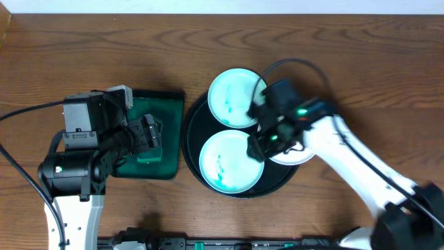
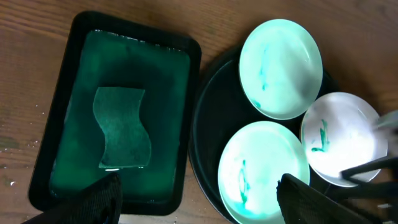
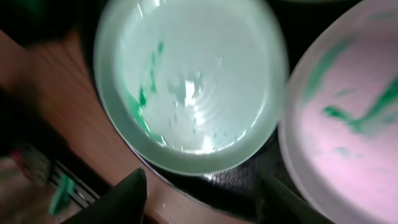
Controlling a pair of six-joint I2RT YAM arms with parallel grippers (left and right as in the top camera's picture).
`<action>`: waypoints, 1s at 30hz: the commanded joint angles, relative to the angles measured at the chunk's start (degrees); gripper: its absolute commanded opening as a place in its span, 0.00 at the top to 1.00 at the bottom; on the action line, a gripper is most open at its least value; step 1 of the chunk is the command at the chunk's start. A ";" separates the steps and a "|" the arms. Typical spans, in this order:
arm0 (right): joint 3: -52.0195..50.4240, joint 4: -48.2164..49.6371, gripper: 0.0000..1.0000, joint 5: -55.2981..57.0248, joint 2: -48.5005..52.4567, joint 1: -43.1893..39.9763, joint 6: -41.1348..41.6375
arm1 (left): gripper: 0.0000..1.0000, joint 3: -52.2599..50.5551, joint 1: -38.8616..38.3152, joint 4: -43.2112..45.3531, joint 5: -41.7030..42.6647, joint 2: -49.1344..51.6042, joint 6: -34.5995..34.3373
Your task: Clean dirty plates on tray and stack at the side
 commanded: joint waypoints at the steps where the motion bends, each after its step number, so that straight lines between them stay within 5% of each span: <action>1: 0.66 -1.97 0.48 1.99 3.58 1.09 1.79 | 0.20 1.38 -0.13 -0.15 0.70 -0.22 -0.24; 16: -9.40 9.25 0.47 6.27 9.09 0.85 11.26 | 0.20 1.38 -0.13 -0.13 0.70 -0.20 -0.24; 19: -10.56 12.22 0.67 7.41 9.11 0.68 11.13 | 0.20 1.38 -0.13 -0.13 0.70 -0.20 -0.24; 26: -10.60 16.74 0.99 14.38 9.57 0.61 11.58 | 0.20 1.38 -0.13 -0.13 0.70 -0.20 -0.24; 30: -10.54 20.87 0.99 18.18 9.55 -0.28 15.45 | 0.20 1.38 -0.13 -0.13 0.70 -0.20 -0.26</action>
